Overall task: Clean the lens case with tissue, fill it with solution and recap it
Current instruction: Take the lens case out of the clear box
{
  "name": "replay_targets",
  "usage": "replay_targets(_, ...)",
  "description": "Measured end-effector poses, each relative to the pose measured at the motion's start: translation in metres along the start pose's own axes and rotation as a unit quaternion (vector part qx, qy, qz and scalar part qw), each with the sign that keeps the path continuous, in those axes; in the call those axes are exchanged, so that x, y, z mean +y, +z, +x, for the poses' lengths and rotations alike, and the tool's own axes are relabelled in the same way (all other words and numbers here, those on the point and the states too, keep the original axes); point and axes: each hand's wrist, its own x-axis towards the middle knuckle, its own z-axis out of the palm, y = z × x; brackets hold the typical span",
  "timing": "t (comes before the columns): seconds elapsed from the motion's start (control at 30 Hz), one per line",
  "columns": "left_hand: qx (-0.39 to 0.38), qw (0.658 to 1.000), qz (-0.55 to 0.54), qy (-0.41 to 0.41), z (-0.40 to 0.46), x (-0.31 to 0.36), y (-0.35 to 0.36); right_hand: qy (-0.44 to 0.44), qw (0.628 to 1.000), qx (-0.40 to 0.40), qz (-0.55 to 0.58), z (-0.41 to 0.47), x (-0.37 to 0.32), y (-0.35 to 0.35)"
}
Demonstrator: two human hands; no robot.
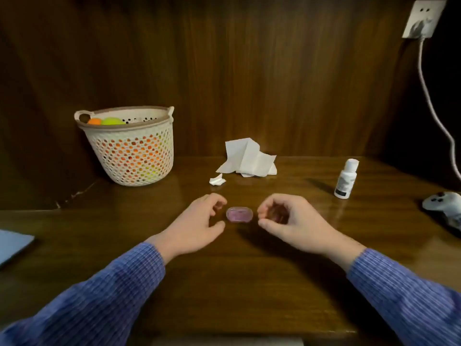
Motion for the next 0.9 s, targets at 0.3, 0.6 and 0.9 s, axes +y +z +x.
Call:
replay_targets(0.3, -0.019, 0.998, 0.029, 0.043, 0.027, -0.007, 0.014, -0.079, 0.980, -0.026, -0.179, 0.043, 0.033, 0.028)
replay_targets(0.6, -0.005, 0.997, 0.019, 0.073, 0.034, -0.009, 0.016, -0.123, 0.967, -0.041, -0.220, 0.054, 0.031, 0.026)
replay_targets(0.9, 0.008, 0.998, -0.002, 0.058, 0.032, -0.005, 0.013, -0.159, 0.926, -0.026, -0.340, 0.052, 0.013, 0.035)
